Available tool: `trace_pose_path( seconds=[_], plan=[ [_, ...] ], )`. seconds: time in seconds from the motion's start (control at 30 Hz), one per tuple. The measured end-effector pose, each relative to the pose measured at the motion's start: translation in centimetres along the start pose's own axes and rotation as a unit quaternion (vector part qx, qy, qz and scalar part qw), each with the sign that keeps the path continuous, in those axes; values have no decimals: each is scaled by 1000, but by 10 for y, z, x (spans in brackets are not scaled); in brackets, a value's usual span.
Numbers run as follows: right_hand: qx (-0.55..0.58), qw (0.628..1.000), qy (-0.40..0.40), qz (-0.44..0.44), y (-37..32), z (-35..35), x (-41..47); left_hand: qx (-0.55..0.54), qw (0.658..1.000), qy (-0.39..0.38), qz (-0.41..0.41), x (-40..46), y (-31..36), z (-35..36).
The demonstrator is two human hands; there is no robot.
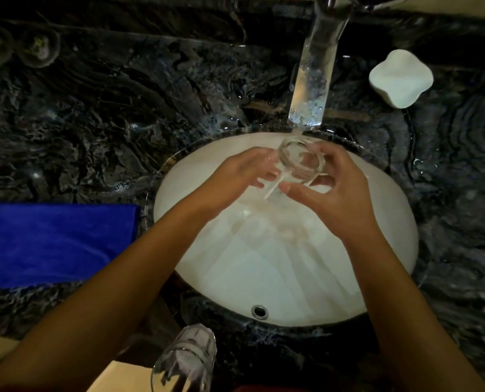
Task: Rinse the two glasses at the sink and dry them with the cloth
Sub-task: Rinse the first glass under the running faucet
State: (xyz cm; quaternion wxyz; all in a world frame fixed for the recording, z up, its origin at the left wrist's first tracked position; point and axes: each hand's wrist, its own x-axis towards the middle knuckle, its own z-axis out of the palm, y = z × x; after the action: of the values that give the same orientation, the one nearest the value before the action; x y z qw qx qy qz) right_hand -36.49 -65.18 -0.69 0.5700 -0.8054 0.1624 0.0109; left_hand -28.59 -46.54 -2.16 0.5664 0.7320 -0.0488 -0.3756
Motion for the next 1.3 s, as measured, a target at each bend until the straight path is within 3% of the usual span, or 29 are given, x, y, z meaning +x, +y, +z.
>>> trace_pose_path(
  seconds=[0.07, 0.27, 0.43, 0.53, 0.63, 0.77, 0.87, 0.97, 1.07, 1.13, 1.3],
  plan=[
    [-8, 1000, -7, 16, 2, -1, 1, 9, 1000, -16, 19, -7, 3, 3],
    [-37, 999, -8, 24, -8, 4, -4, -194, 980, -31, -31, -14, 12, 21],
    [-19, 999, -33, 1, -17, -7, -13, -261, 964, -8, -44, -19, 17, 29],
    [7, 999, -43, 30, -16, -10, -23, -338, 938, 52, -54, -20, 18, 29],
    [-6, 997, -58, 52, -16, -1, -31, -431, 890, 120, -92, -23, 17, 33],
    [-100, 995, -21, 19, -23, 18, -32, -498, 850, 98, -143, -33, 17, 42],
    [-64, 998, -11, -3, -30, 9, -23, -452, 880, 64, -133, -37, 18, 29],
    [14, 998, -57, 10, -31, -9, -10, -326, 943, 23, -68, -40, 19, 8],
    [5, 995, -104, -9, -33, -16, -1, -165, 985, -36, -22, -42, 25, -3],
    [-17, 993, -110, -29, -36, -15, 1, -100, 992, -80, -17, -42, 31, -4],
    [47, 997, -55, -39, -45, -13, -2, -145, 986, -80, 11, -41, 29, 7]
  ],
)
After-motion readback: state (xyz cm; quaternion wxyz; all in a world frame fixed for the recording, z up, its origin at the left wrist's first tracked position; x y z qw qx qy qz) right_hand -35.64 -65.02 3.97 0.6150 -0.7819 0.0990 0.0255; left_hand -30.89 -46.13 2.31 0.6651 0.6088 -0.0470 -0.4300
